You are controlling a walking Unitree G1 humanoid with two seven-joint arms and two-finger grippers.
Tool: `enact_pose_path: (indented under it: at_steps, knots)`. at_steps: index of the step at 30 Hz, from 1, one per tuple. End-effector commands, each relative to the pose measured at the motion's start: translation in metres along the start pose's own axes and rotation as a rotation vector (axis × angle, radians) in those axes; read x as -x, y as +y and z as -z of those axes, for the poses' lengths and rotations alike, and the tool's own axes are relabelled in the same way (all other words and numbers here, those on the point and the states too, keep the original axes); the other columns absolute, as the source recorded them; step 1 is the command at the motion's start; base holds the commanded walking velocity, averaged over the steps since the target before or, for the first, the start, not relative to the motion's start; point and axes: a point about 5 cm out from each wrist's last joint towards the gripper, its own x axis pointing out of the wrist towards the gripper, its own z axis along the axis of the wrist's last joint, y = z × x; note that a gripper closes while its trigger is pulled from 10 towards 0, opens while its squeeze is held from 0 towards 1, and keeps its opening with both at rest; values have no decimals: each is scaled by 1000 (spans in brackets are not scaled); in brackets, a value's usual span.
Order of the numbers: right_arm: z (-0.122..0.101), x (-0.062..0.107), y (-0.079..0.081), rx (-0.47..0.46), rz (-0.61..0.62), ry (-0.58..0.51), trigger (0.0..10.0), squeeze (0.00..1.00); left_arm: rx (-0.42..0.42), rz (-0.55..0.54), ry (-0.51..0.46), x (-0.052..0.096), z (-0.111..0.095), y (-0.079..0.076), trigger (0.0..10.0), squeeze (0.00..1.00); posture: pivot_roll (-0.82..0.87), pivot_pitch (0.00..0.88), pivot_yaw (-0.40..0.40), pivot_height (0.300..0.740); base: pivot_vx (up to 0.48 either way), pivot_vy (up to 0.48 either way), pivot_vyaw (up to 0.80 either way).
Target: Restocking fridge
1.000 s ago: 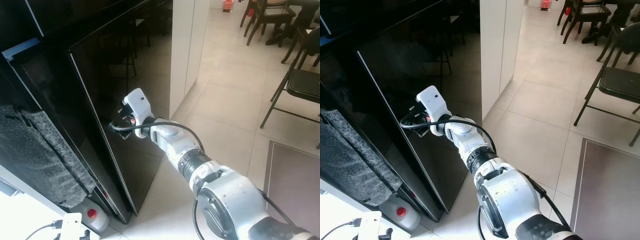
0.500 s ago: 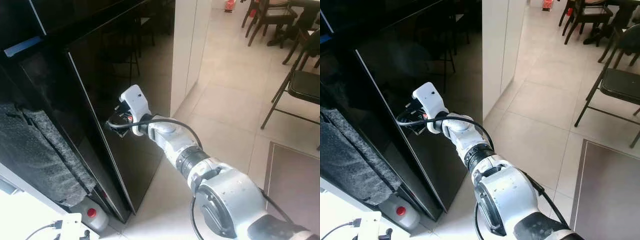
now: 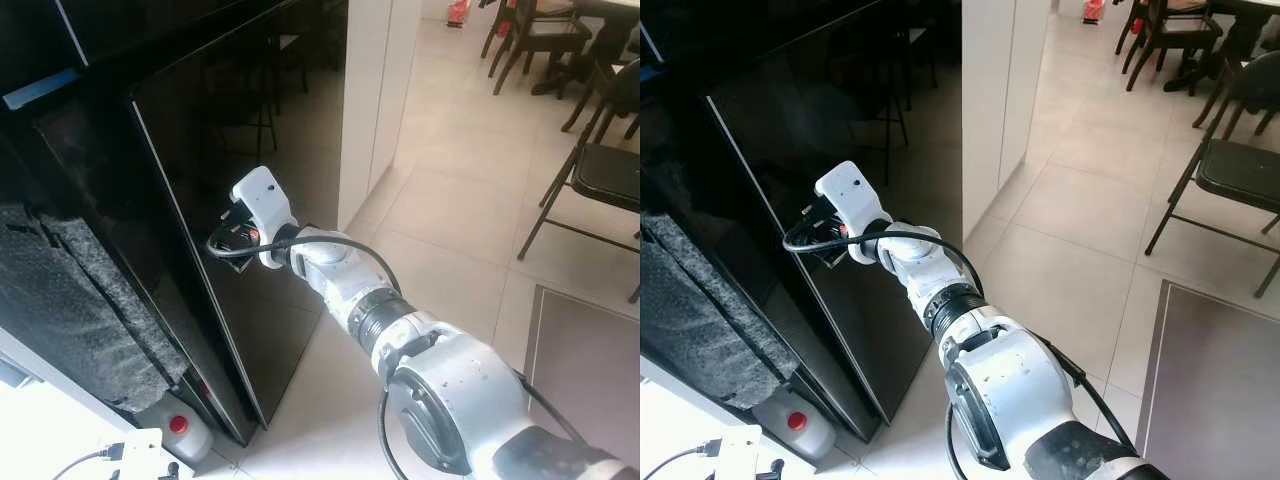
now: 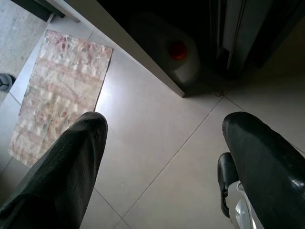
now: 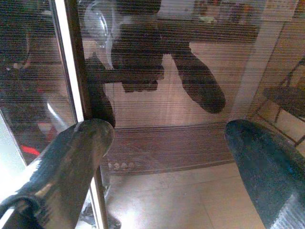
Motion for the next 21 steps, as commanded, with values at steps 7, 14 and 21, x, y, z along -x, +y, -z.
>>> enact_pose_path:
  at_steps: [7,14,21]
  knots:
    - [33,24,-18,-93,125,-41,10000,0,3,8,36,3,11,-3,10000,0,53,0,27,740,0,0,0]
    - [52,65,-54,-143,324,-153,10000,0,-3,24,54,4,15,-7,10000,0,44,0,31,740,0,0,0]
    - [78,117,-81,-168,530,-197,10000,0,-6,17,63,4,18,0,10000,0,39,0,32,740,0,0,0]
